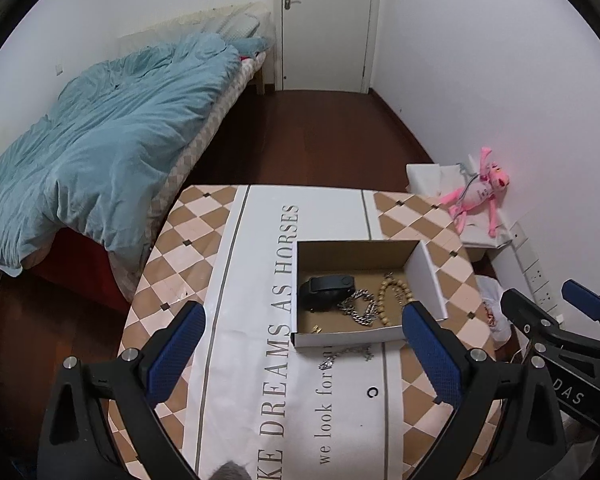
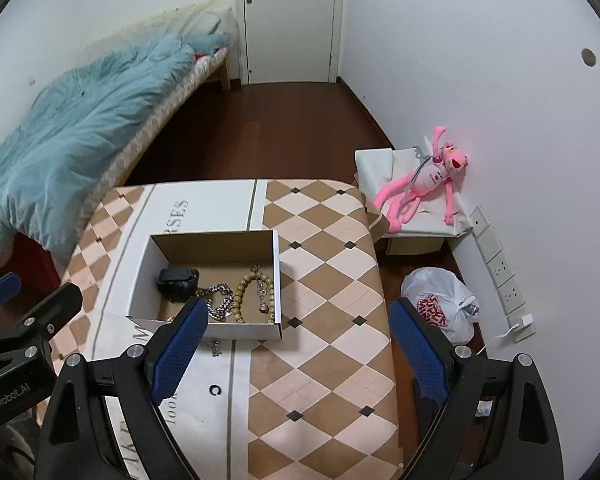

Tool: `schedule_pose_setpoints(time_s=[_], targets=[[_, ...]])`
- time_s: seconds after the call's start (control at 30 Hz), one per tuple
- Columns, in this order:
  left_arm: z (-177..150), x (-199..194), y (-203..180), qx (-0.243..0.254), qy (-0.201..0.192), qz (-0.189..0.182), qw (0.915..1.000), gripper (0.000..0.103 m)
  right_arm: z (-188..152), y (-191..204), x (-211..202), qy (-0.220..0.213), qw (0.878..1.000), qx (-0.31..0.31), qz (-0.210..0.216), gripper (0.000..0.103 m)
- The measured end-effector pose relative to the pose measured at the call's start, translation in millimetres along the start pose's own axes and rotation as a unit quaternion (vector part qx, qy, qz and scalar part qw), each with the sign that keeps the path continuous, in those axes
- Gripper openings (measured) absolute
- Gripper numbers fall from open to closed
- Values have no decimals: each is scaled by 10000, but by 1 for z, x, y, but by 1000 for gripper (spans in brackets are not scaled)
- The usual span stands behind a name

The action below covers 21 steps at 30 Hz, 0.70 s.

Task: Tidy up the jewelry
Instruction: 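Move both tools back toward the remaining items on the table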

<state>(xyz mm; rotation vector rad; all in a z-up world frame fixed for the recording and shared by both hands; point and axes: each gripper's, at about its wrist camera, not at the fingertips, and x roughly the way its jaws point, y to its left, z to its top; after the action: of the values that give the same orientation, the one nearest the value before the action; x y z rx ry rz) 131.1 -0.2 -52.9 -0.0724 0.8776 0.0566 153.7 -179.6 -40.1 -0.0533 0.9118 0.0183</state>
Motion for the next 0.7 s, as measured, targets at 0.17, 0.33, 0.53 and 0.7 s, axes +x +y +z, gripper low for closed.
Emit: schedule_pose_setpoints(time_s=[0.17,0.33,0.53,0.7], targets=[[-8,6,3,-32,126,170,9998,101,-13,-3,3,130,9997,124,152,94],[-46,46,18,88,590,777,9952,101,-57,5,48,755,9959,142,469,94],[-101,97,43,96,1319,1288,9828,101,-109,31,100,1176,9898,39,801,77],[-122,109,59,101,1508,1464,9776,101,-131,56,125,1256,9875,-178,940,64]])
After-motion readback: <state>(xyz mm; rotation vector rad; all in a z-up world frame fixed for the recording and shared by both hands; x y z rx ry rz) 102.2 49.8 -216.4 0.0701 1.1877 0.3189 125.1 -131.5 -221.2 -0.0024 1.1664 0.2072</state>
